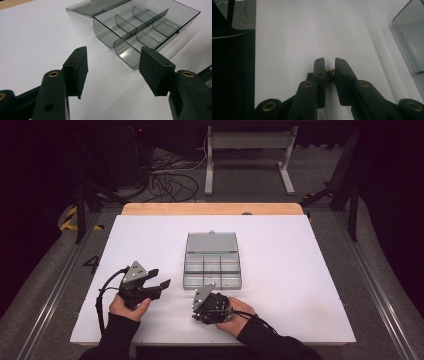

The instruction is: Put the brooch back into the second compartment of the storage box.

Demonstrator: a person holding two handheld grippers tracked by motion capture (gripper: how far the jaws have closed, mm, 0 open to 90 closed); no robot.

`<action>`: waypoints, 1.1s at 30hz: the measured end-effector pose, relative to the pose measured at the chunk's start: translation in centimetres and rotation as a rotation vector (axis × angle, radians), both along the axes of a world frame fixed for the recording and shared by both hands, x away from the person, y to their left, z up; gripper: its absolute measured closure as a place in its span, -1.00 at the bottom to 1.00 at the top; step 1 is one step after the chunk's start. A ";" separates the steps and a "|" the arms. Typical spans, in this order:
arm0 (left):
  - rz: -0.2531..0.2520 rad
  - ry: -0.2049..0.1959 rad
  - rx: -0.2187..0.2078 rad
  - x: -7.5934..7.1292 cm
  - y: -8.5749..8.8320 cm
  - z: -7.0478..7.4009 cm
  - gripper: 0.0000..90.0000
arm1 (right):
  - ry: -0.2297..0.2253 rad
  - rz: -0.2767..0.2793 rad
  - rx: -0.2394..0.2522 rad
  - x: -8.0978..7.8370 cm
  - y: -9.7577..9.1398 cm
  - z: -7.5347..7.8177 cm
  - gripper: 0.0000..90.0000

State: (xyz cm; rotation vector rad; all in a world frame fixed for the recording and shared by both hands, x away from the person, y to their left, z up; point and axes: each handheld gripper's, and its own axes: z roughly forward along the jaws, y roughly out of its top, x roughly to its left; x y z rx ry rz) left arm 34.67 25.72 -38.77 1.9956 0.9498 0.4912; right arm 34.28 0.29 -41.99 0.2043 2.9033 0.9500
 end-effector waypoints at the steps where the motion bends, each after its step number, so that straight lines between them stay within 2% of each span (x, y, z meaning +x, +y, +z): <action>1: 0.000 0.000 0.000 0.0 0.0 0.0 -0.10 | -0.001 0.000 -0.002 0.0 0.0 0.0 0.78; 6: 0.003 -0.001 -0.006 0.0 0.0 0.0 -0.10 | -0.013 0.003 0.009 0.0 -0.2 0.1 0.78; 15: 0.003 0.000 -0.005 0.0 0.0 0.0 -0.10 | -0.039 -0.002 0.054 -0.2 -0.8 1.3 0.78; 33: 0.006 -0.006 -0.001 0.0 0.1 0.0 -0.10 | -0.069 -0.004 0.075 -0.3 -1.2 2.0 0.78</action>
